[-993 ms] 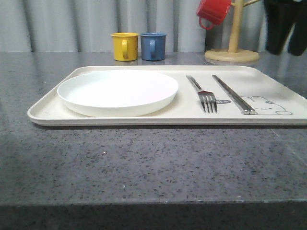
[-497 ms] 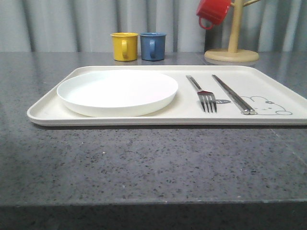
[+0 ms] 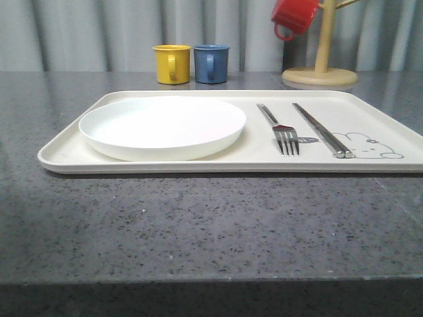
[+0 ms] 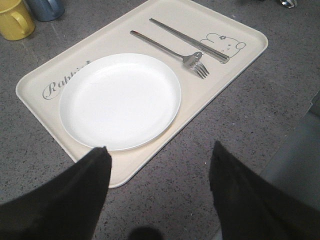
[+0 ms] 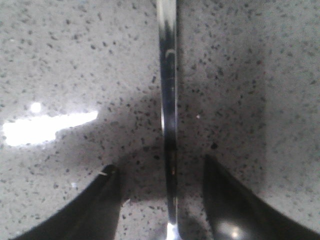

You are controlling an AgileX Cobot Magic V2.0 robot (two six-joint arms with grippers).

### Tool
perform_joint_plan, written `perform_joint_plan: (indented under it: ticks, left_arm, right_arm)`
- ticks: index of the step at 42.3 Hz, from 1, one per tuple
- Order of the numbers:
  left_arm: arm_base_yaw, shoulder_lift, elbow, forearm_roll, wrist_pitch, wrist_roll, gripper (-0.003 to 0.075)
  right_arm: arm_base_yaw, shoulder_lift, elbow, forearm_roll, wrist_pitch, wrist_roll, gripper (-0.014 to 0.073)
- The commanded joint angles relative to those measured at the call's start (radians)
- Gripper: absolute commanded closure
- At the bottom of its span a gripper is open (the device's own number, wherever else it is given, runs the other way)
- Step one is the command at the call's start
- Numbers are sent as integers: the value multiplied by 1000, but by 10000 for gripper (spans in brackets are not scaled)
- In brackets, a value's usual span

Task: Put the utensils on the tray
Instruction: 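Grasp the steel spoon with the right gripper, then place the spoon on the tray beside the chopsticks with the right gripper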

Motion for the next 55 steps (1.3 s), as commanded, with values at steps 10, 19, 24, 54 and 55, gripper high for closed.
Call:
perform_joint_plan:
  ticks: [10, 19, 24, 54, 55]
  left_arm:
    - [-7, -4, -26, 7, -72, -8, 291]
    - [-7, -4, -26, 7, -72, -8, 291]
    - [-7, -4, -26, 7, -72, -8, 291]
    - [-7, -4, -26, 7, -72, -8, 291]
    - [-7, -4, -26, 7, -72, -8, 291]
  right_arm:
    - [-7, -46, -20, -6, -16, -17, 602]
    - [63, -134, -20, 66, -19, -40, 601]
    - [161, -177, -21, 122, 3, -48, 601]
    - [334, -53, -21, 273, -105, 156, 414]
    - [334, -52, -21, 272, -106, 156, 383]
